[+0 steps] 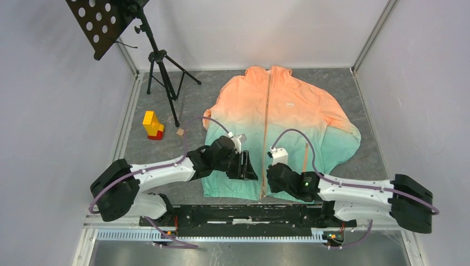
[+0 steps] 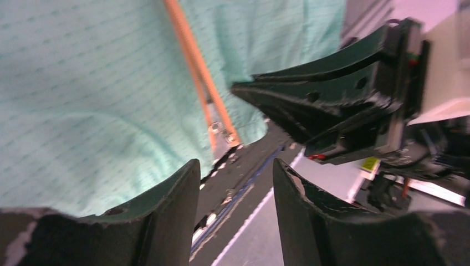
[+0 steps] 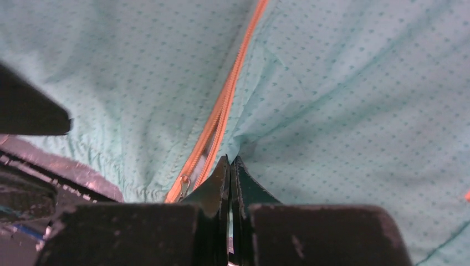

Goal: Zip up the jacket

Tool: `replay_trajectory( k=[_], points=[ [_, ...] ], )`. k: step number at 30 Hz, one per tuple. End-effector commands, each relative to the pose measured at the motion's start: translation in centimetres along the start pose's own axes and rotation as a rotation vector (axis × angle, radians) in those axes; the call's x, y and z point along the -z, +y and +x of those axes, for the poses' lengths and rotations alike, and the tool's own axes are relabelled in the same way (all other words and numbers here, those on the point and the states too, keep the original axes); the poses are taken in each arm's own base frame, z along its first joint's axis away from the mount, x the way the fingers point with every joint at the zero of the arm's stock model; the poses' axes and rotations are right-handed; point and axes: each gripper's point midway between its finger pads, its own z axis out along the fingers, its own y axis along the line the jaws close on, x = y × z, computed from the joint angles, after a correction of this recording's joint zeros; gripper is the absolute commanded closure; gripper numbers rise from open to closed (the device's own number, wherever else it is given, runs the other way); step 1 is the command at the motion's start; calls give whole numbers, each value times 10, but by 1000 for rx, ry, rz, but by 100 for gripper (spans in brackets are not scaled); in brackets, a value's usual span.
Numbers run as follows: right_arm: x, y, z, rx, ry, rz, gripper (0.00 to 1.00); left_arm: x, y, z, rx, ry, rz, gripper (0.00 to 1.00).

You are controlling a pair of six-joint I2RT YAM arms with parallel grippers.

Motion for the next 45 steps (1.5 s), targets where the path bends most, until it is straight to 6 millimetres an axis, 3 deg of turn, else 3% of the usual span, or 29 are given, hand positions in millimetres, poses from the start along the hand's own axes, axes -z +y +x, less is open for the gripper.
replay_trajectory(
  k=[1,5,10,18,24,31,37,41,45],
  points=[
    [8,25,-23,94,-162,-219,100,-6,-42,-9,37,-1,202,41],
    [17,27,-27,100,-258,-321,100,-10,-50,-15,108,-15,285,43],
    [19,24,-25,112,-339,-391,100,-21,-45,-22,198,-55,324,40],
    [26,19,-32,65,-423,-421,100,-36,-54,-22,331,-24,481,21],
    [27,19,-32,57,-428,-428,100,-46,-54,-24,348,-25,505,23],
    [21,8,-24,59,-372,-360,100,-48,-55,-28,316,-39,497,58],
    [27,3,-12,136,-223,-299,83,-51,-56,-28,265,-37,465,95],
    [38,-6,-9,140,-166,-253,65,-45,-69,-28,95,-107,378,98],
    [49,-2,-16,128,-180,-280,56,-31,-63,-35,-167,-272,-10,98]
  ],
)
